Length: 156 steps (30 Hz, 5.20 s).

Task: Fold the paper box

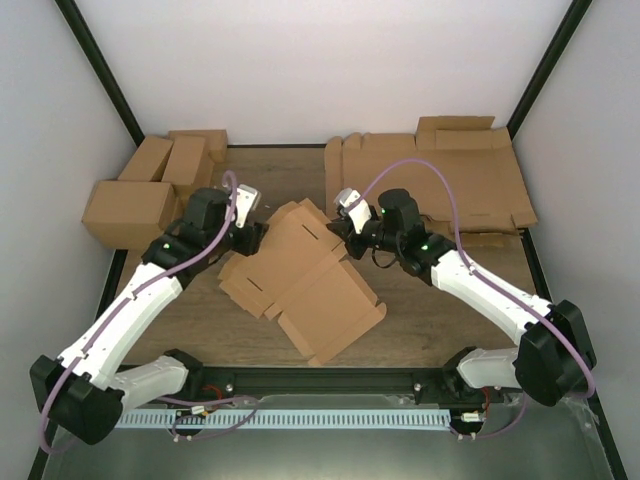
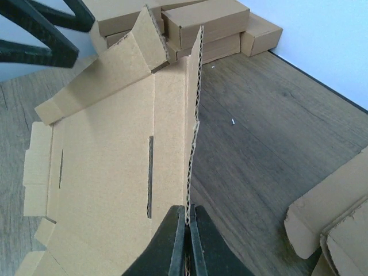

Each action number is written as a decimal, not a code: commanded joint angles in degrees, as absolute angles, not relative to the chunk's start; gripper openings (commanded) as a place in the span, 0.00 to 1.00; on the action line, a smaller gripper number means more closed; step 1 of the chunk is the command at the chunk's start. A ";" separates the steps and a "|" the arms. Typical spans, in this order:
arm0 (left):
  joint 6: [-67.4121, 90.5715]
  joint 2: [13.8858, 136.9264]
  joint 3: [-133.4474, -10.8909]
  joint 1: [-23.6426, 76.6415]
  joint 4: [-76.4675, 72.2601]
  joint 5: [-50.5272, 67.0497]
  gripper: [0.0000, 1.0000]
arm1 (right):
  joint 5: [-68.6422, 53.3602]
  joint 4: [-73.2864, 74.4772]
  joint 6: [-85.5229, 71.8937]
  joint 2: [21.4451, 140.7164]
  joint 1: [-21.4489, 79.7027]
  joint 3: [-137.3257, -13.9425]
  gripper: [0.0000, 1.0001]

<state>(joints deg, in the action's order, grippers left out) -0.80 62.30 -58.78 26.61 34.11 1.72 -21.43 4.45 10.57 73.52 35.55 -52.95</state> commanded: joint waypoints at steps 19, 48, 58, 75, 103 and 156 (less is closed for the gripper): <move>-1.41 67.79 -58.36 26.31 33.79 9.13 0.14 | -20.70 4.55 9.08 73.26 36.10 -56.77 0.01; -0.53 69.25 -64.28 26.90 41.69 10.56 0.04 | -21.41 3.35 -14.35 85.27 24.26 -54.05 0.01; -0.53 67.77 -63.42 26.98 41.14 11.02 0.04 | -35.24 0.57 -17.00 100.83 24.30 -59.76 0.01; 2.24 70.25 -63.80 27.07 41.48 9.60 0.04 | -47.43 -6.19 -16.18 97.50 26.16 -51.22 0.01; 6.99 74.32 -65.15 33.31 45.61 -3.70 0.04 | -39.96 -22.54 -19.04 86.29 33.91 -35.19 0.01; 1.32 81.98 -75.23 50.02 53.65 -24.45 0.04 | -31.56 -13.74 -15.24 92.77 29.04 -42.81 0.69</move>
